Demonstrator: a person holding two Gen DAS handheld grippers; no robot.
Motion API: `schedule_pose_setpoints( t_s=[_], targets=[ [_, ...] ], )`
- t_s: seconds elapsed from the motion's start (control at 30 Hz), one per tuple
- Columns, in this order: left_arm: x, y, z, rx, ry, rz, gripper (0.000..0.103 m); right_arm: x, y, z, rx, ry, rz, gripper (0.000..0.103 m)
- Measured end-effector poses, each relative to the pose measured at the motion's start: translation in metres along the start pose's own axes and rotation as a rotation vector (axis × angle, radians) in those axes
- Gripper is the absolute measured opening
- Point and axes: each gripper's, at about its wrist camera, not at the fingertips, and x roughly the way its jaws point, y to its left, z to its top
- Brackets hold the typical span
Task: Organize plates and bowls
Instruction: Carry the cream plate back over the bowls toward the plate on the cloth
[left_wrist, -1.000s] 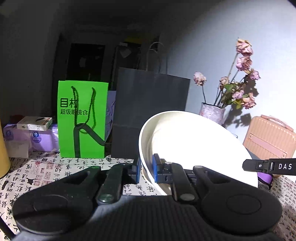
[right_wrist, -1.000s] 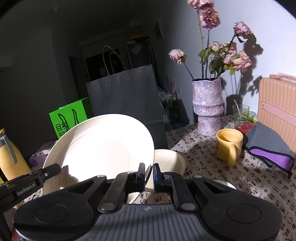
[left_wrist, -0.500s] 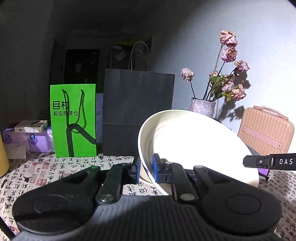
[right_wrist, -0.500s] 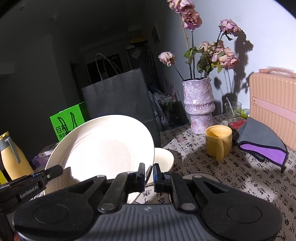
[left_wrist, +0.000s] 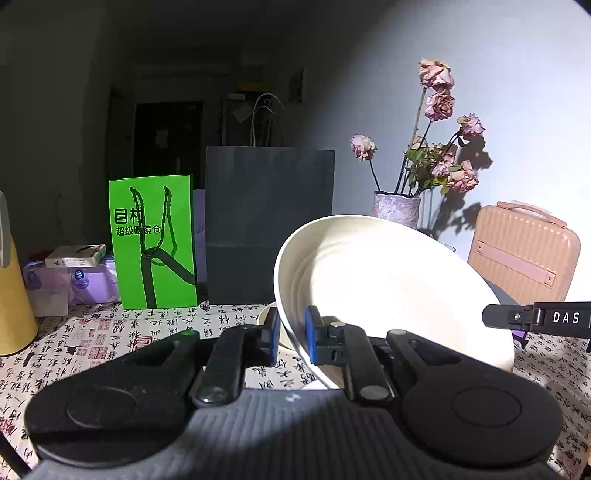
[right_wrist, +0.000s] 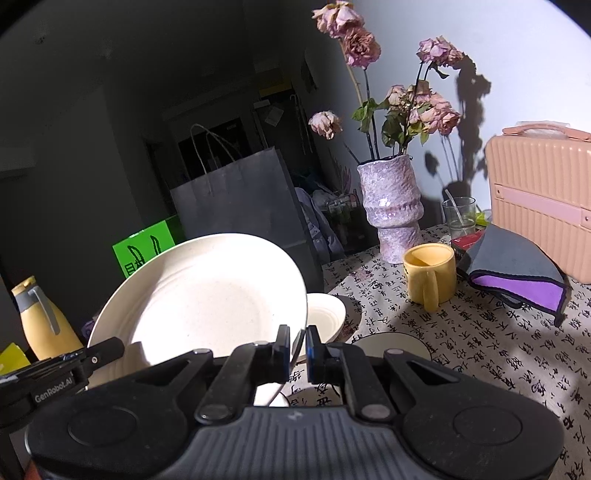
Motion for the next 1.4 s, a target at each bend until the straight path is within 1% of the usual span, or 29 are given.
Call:
schedule_pose_setpoints(
  t_s=[0.23, 0.57, 0.77, 1.07, 1.4],
  targets=[
    [-0.027, -0.014, -0.009, -0.016, 0.010, 0.004, 0.015, -0.027, -0.010, -0.004, 0.026, -0.028, 0.024, 0.008],
    [-0.065, -0.030, -0.021, -0.030, 0.013, 0.019, 0.016, -0.066, -0.016, -0.015, 0.028, -0.053, 0.055, 0.008],
    [-0.085, -0.040, -0.032, -0.039, 0.023, 0.028, 0.016, -0.086, -0.024, -0.026, 0.035, -0.048, 0.071, 0.008],
    [-0.117, -0.056, -0.047, -0.039, 0.014, 0.052, 0.016, -0.112, -0.034, -0.041, 0.032, -0.040, 0.092, 0.008],
    [-0.145, -0.064, -0.070, -0.062, 0.034, 0.089, 0.016, -0.131, -0.040, -0.063, 0.022, -0.005, 0.121, 0.008]
  ],
)
